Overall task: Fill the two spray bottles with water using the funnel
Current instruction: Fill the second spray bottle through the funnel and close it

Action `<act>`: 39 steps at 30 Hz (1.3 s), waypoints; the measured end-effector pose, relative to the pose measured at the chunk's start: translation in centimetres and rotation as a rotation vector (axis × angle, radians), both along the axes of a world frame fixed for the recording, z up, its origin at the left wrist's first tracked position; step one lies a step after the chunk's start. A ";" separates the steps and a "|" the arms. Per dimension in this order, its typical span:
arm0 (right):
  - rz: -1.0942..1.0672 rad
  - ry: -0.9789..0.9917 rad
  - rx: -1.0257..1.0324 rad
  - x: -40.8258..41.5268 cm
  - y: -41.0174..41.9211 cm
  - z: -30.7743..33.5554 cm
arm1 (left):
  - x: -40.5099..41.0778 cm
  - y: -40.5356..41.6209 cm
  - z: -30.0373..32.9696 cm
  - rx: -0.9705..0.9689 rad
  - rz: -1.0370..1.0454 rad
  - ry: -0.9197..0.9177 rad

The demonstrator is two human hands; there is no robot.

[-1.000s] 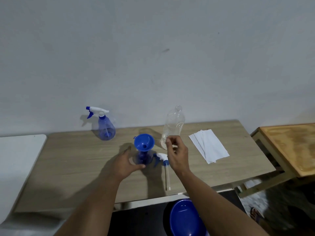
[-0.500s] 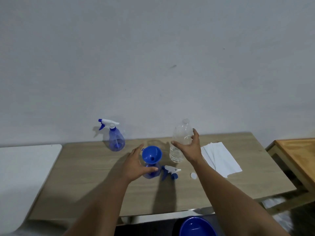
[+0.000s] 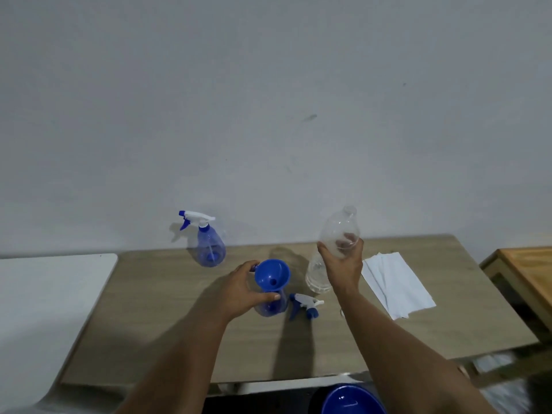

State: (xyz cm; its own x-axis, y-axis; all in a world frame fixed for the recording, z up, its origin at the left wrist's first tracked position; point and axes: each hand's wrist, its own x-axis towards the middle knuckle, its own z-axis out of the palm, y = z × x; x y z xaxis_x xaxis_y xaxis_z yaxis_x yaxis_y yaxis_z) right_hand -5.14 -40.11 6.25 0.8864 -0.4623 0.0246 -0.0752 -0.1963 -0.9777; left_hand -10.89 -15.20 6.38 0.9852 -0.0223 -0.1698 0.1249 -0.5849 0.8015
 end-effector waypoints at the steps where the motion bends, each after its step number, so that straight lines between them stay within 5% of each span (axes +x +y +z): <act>1: -0.005 -0.025 0.013 -0.2 -0.1 0.5 | 0.1 0.0 0.0 -0.008 0.000 -0.001; 11: 0.308 -0.120 -0.023 -1.5 -1.0 5.5 | 0.1 -0.6 0.6 -0.021 -0.063 -0.034; 21: 0.702 0.201 -0.386 -4.1 -1.1 6.2 | 0.4 -1.1 0.1 0.041 -0.036 -0.049; 39: 0.840 0.585 -0.640 -5.6 -2.0 5.4 | 0.3 -0.9 -0.2 0.021 -0.063 -0.087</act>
State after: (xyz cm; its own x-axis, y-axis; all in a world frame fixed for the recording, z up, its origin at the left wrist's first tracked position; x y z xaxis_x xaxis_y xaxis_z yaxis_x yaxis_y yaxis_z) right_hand -10.79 -42.06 11.70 0.8582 0.2131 -0.4669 -0.0906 -0.8326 -0.5464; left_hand -10.62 -16.11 6.14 0.9930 -0.0819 -0.0846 0.0177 -0.6065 0.7949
